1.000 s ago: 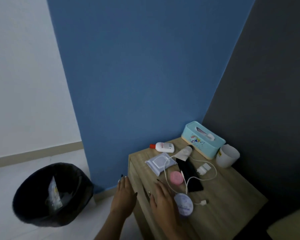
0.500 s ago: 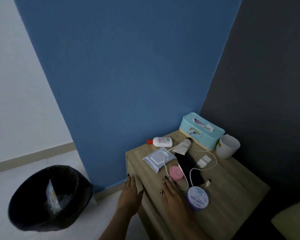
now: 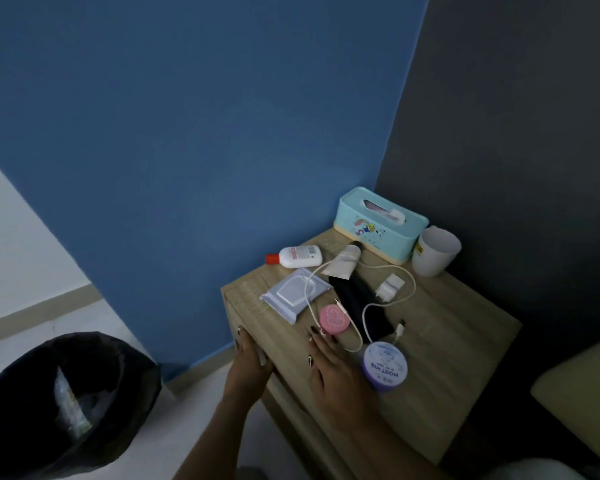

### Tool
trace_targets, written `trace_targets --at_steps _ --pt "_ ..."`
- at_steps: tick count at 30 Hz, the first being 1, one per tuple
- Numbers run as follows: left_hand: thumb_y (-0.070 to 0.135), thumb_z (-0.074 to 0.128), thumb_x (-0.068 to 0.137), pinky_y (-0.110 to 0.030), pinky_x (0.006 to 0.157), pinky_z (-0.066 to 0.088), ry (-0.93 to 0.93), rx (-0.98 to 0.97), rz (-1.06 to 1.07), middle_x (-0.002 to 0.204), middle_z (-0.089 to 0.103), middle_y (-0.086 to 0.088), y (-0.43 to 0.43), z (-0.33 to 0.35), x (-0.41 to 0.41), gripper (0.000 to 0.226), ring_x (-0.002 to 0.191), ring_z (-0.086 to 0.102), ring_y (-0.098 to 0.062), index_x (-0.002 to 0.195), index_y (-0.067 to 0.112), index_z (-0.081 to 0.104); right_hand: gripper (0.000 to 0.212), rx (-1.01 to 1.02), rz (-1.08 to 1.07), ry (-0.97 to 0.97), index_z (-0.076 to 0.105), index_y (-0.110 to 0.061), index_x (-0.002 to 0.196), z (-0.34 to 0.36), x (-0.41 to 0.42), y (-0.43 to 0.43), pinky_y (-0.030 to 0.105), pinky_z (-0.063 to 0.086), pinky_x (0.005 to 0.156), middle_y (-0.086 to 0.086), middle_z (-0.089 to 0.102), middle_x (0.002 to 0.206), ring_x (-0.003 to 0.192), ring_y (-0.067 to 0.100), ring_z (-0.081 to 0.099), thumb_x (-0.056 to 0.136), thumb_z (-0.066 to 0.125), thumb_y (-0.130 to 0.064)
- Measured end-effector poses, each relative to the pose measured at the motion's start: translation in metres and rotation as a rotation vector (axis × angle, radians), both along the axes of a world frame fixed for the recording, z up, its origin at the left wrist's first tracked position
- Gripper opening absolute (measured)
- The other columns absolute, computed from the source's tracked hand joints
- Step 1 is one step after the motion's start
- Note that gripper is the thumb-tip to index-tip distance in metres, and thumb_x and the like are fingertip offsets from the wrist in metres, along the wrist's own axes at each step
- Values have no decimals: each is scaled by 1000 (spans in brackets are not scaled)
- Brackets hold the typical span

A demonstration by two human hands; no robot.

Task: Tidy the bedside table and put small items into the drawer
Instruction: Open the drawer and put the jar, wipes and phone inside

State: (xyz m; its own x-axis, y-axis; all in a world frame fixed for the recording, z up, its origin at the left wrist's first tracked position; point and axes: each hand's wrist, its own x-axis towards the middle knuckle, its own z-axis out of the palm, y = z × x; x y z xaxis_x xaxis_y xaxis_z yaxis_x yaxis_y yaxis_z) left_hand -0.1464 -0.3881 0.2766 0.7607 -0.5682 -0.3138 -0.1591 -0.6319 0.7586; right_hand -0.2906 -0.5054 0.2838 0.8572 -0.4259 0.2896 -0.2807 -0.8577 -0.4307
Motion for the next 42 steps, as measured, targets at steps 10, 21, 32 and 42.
trace_targets --at_steps 10,21,32,42 --pt "24 61 90 -40 101 41 -85 -94 -24 154 27 -21 12 2 -6 107 128 48 -38 143 25 -32 48 16 15 1 55 -10 134 -5 1 -6 31 33 112 -2 47 145 138 9 37 93 33 -23" --pt "30 66 86 -43 101 45 -39 -63 -18 153 29 -21 98 4 0 116 127 50 -34 139 33 -37 47 29 2 149 41 -20 144 -2 -2 -7 35 30 116 -6 36 152 143 10 25 97 34 -28" --pt "27 70 84 -39 94 52 -89 21 0 138 49 -24 182 1 7 123 106 64 -28 134 36 -43 48 -27 12 127 51 -11 136 6 -3 -2 40 38 111 2 47 145 137 19 40 93 35 -25" --pt "29 66 86 -43 99 47 -112 32 59 148 36 -23 192 7 1 117 121 55 -34 139 33 -37 58 -27 2 127 52 -11 136 2 0 1 38 38 111 2 49 145 137 17 41 92 24 -36"
